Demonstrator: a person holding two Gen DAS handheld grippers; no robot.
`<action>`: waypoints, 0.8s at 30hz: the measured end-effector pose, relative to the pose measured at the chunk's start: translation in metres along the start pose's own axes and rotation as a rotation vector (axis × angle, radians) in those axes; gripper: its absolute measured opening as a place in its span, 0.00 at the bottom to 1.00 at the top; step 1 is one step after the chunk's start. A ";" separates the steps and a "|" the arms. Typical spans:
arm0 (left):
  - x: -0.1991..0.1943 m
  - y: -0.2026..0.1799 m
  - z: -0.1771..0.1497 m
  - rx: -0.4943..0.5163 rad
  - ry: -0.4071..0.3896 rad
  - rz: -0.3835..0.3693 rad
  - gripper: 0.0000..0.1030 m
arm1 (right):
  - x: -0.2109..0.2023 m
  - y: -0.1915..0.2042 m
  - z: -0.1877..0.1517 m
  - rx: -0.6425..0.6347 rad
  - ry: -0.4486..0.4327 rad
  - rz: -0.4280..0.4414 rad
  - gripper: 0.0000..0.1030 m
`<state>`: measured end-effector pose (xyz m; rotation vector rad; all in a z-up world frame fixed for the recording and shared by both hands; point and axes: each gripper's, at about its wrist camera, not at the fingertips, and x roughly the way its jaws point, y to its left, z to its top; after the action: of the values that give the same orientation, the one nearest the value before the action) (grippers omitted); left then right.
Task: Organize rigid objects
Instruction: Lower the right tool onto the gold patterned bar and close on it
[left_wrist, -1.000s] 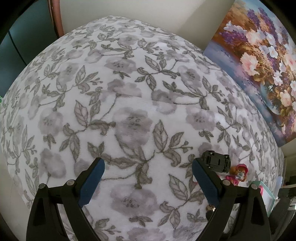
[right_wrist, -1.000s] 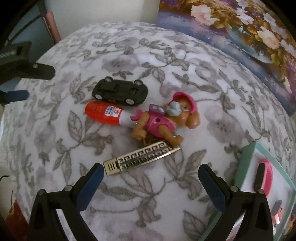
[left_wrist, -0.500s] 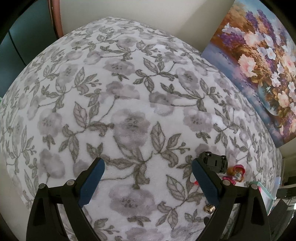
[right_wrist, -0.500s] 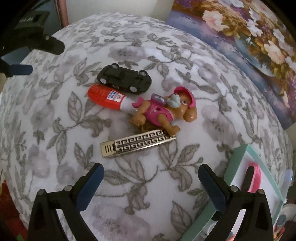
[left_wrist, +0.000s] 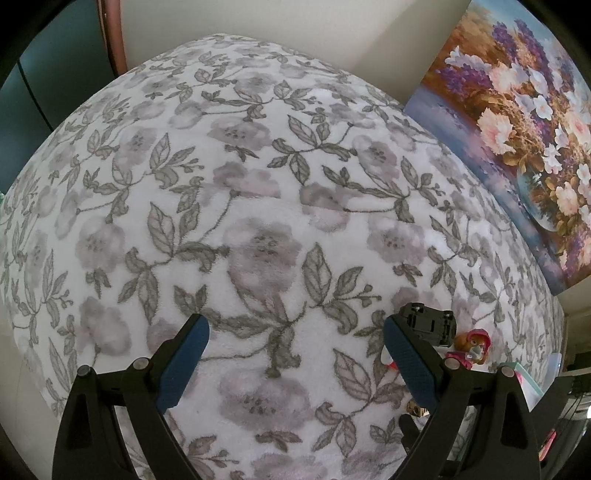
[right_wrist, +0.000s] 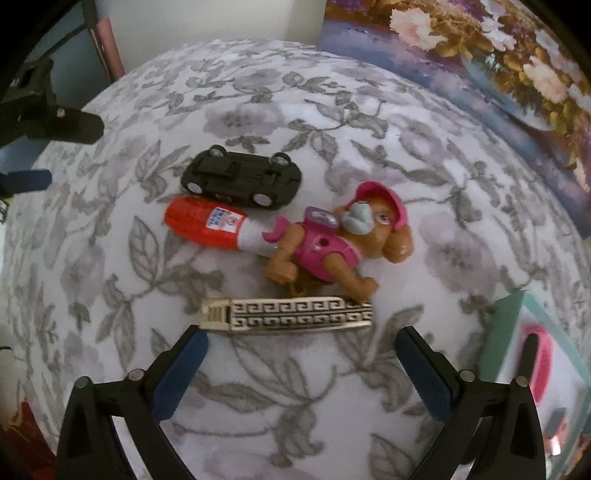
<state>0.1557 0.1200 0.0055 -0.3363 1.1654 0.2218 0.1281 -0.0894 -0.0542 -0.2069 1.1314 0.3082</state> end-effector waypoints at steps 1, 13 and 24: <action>0.001 0.000 0.000 0.001 0.001 0.001 0.93 | 0.001 0.001 0.001 0.004 -0.003 0.018 1.00; 0.017 -0.005 -0.003 0.025 0.049 0.024 0.93 | 0.005 0.015 0.007 0.043 -0.026 0.011 0.99; 0.042 -0.012 -0.013 0.060 0.107 0.049 0.93 | 0.000 -0.005 0.006 0.120 -0.053 0.005 0.88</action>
<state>0.1646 0.1036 -0.0358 -0.2693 1.2841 0.2134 0.1347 -0.0924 -0.0518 -0.0895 1.0948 0.2478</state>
